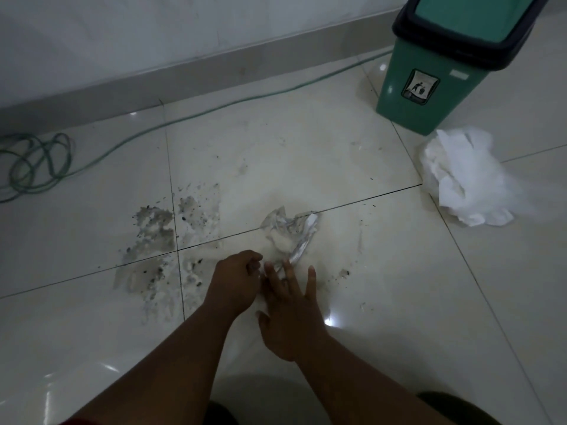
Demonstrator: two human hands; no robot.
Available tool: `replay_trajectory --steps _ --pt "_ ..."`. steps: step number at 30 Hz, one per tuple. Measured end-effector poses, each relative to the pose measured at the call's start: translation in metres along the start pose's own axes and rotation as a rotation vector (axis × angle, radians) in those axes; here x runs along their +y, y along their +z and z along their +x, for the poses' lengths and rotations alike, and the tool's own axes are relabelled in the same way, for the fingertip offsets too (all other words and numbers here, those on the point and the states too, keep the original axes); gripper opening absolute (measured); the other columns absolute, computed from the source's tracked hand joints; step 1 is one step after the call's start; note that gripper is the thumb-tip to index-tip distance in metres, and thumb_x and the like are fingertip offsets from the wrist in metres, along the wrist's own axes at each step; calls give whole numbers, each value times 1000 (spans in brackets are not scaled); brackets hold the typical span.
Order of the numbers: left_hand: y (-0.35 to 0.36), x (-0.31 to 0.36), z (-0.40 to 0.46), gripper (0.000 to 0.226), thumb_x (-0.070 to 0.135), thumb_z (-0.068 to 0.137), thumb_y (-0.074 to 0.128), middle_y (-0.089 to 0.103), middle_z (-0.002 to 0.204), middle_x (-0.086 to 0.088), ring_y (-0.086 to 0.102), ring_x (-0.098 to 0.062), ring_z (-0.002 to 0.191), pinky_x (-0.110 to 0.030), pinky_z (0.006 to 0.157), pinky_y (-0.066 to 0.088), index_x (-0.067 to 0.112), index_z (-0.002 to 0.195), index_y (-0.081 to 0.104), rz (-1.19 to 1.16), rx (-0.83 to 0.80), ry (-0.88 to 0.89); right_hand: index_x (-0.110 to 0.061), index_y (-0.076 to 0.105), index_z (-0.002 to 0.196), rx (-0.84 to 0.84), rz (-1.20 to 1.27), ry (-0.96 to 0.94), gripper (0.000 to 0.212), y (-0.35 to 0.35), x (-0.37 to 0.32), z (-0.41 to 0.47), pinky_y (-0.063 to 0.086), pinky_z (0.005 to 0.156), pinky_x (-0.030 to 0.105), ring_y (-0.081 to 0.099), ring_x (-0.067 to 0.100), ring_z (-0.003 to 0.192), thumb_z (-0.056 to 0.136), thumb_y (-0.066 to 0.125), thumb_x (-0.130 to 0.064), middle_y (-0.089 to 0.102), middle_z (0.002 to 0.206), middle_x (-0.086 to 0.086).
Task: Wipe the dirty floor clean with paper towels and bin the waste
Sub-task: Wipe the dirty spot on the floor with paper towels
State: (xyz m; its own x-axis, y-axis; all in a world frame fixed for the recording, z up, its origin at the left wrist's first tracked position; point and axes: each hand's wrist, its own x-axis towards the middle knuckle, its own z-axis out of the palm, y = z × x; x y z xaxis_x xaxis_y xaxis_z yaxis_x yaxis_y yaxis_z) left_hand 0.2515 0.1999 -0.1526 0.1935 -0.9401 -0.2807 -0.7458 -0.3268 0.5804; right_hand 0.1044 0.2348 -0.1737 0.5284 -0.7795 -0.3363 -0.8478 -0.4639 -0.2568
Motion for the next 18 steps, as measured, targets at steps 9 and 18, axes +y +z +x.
replay_trajectory --steps 9,18 --pt "17 18 7 41 -6 82 55 66 117 -13 58 -31 112 -35 95 47 8 118 69 47 80 79 -34 50 141 81 -25 24 54 -9 32 -22 1 117 68 -2 34 154 95 36 -58 12 167 11" --pt "15 31 41 60 6 89 51 32 158 -12 23 -32 147 -45 118 29 21 147 44 212 -87 180 -25 31 154 105 58 138 68 -10 24 -16 -2 118 66 1 39 153 94 38 -57 7 167 13"
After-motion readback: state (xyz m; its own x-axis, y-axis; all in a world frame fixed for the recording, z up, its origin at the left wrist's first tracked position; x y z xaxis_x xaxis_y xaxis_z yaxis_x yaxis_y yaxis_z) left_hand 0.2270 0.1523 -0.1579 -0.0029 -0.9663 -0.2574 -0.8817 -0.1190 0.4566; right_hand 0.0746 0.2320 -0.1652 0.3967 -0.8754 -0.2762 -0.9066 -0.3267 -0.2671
